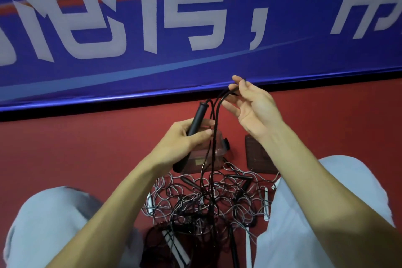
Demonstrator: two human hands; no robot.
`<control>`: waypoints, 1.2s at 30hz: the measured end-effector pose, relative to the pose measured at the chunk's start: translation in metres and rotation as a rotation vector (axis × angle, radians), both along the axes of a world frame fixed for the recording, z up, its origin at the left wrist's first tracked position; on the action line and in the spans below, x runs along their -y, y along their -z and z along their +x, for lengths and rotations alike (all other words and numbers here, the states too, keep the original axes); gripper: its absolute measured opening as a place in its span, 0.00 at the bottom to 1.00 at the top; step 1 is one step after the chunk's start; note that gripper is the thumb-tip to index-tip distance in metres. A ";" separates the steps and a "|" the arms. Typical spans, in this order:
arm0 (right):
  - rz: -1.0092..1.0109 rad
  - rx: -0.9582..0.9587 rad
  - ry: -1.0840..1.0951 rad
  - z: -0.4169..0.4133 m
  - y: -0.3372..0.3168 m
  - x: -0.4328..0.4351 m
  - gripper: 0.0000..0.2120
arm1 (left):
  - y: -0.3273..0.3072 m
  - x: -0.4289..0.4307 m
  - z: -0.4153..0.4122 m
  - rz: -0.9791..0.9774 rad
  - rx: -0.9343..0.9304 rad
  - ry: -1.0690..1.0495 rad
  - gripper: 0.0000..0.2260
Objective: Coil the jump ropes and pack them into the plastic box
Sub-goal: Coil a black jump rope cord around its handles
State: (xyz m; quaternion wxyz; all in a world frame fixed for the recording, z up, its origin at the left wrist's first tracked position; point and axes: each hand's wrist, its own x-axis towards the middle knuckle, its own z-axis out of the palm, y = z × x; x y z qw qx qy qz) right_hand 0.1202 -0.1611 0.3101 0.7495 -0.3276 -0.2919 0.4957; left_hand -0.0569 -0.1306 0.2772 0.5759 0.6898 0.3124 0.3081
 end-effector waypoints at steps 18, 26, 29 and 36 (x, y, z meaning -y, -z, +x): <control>-0.277 0.590 0.021 -0.016 0.025 -0.012 0.17 | -0.016 -0.008 -0.008 -0.373 0.492 -0.286 0.03; -0.449 1.288 -0.482 -0.027 0.055 -0.014 0.15 | -0.032 -0.021 -0.021 -0.694 0.936 -0.284 0.07; -0.470 1.341 -0.574 -0.033 0.059 -0.012 0.11 | -0.033 -0.023 -0.027 -0.699 0.996 -0.284 0.09; -0.481 1.107 -0.670 -0.031 0.054 -0.010 0.13 | -0.025 -0.031 -0.029 -0.689 1.064 -0.301 0.08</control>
